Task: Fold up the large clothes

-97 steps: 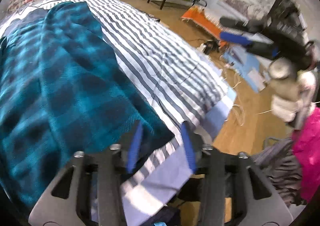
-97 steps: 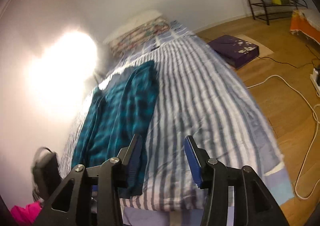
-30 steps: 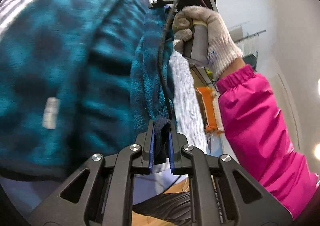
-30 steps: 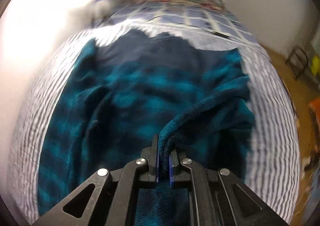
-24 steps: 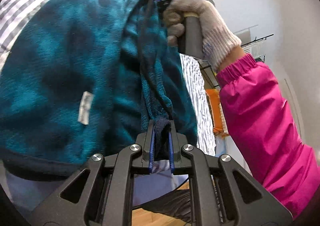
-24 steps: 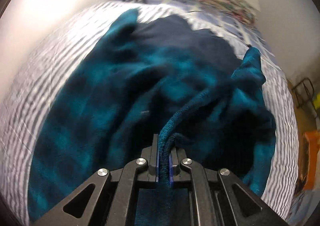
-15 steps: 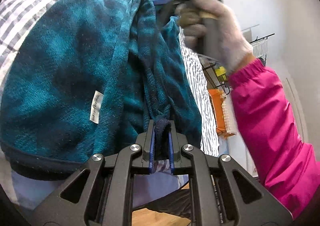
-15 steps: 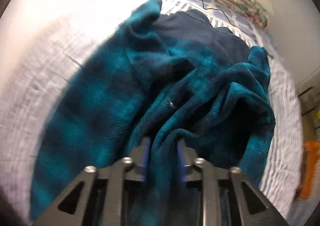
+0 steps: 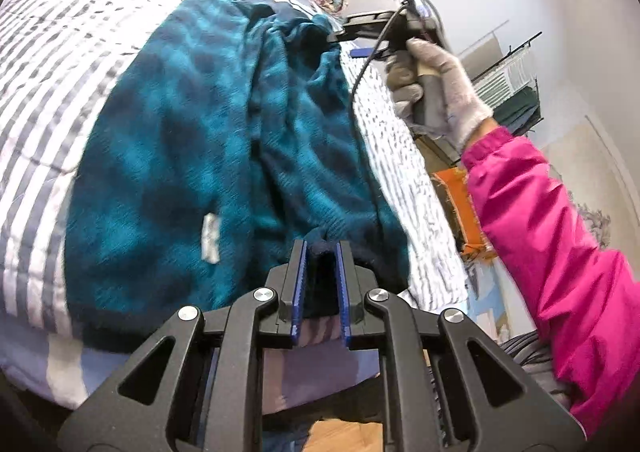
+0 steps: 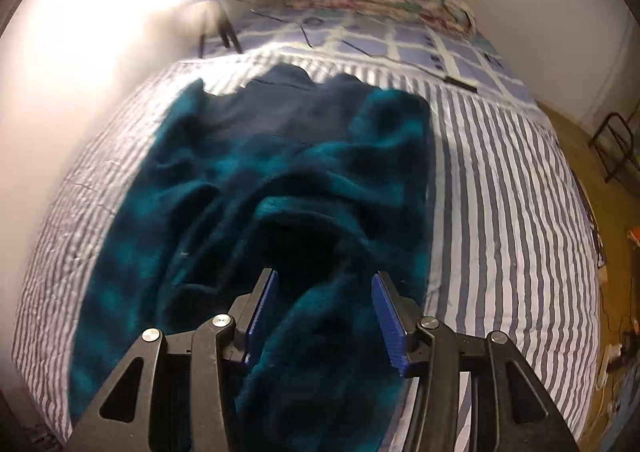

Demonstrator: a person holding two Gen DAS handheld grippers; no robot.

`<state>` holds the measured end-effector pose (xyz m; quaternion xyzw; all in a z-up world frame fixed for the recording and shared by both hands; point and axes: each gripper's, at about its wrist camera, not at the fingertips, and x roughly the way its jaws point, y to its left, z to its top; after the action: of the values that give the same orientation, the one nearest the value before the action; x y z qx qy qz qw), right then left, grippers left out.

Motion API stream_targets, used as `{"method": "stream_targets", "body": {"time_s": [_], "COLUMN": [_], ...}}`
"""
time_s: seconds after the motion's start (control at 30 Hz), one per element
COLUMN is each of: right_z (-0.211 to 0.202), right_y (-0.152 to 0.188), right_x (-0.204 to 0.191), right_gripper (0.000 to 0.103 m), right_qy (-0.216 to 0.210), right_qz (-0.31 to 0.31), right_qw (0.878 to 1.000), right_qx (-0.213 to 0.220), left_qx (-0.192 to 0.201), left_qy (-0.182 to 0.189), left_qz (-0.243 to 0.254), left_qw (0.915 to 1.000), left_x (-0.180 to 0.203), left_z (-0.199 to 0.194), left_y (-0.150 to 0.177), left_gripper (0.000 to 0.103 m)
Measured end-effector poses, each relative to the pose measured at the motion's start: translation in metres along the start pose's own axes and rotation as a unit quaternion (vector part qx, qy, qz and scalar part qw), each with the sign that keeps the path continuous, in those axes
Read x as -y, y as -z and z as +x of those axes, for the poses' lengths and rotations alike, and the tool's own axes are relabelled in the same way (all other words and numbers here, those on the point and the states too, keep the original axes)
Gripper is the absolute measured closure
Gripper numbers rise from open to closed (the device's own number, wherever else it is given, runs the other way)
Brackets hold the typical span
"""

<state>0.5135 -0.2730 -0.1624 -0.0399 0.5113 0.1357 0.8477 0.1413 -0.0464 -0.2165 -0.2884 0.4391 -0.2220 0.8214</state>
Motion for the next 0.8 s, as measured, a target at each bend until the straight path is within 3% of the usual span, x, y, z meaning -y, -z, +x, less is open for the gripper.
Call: {"method": "stream_targets", "body": {"time_s": [0.13, 0.2, 0.27, 0.4, 0.43, 0.47, 0.5, 0.57, 0.8], "right_z": [-0.008, -0.006, 0.003, 0.028, 0.032, 0.036, 0.040, 0.043, 0.013], "right_y": [-0.004, -0.003, -0.003, -0.004, -0.004, -0.005, -0.005, -0.005, -0.018], "right_x": [0.007, 0.010, 0.007, 0.009, 0.011, 0.012, 0.013, 0.014, -0.007], "right_gripper": [0.051, 0.047, 0.046, 0.047, 0.053, 0.064, 0.070, 0.094, 0.099], "right_qy": [-0.048, -0.062, -0.053, -0.021, -0.019, -0.017, -0.017, -0.019, -0.025], "right_qz": [0.012, 0.014, 0.014, 0.019, 0.022, 0.025, 0.029, 0.036, 0.018], "right_qw": [0.999, 0.998, 0.999, 0.999, 0.999, 0.999, 0.999, 0.998, 1.000], "right_qx": [0.006, 0.006, 0.001, -0.024, -0.026, -0.030, -0.035, -0.038, 0.006], "left_qx": [0.010, 0.003, -0.004, -0.021, -0.022, -0.028, -0.032, -0.034, -0.043], "left_qy": [0.012, 0.034, 0.027, -0.002, -0.004, -0.005, -0.005, -0.005, 0.003], "left_qz": [0.005, -0.018, -0.017, -0.005, 0.001, 0.006, 0.011, 0.017, 0.013], "left_qw": [0.9999, 0.9993, 0.9995, 0.9998, 0.9998, 0.9996, 0.9994, 0.9993, 0.9990], "left_x": [0.003, -0.002, -0.001, 0.001, 0.002, 0.004, 0.005, 0.006, 0.002], "left_z": [-0.013, -0.010, -0.001, 0.019, 0.022, 0.028, 0.031, 0.032, 0.022], "left_y": [-0.003, -0.004, -0.006, -0.005, -0.004, -0.004, -0.003, 0.000, 0.015], "left_gripper": [0.090, 0.080, 0.064, 0.065, 0.078, 0.099, 0.099, 0.102, 0.103]}}
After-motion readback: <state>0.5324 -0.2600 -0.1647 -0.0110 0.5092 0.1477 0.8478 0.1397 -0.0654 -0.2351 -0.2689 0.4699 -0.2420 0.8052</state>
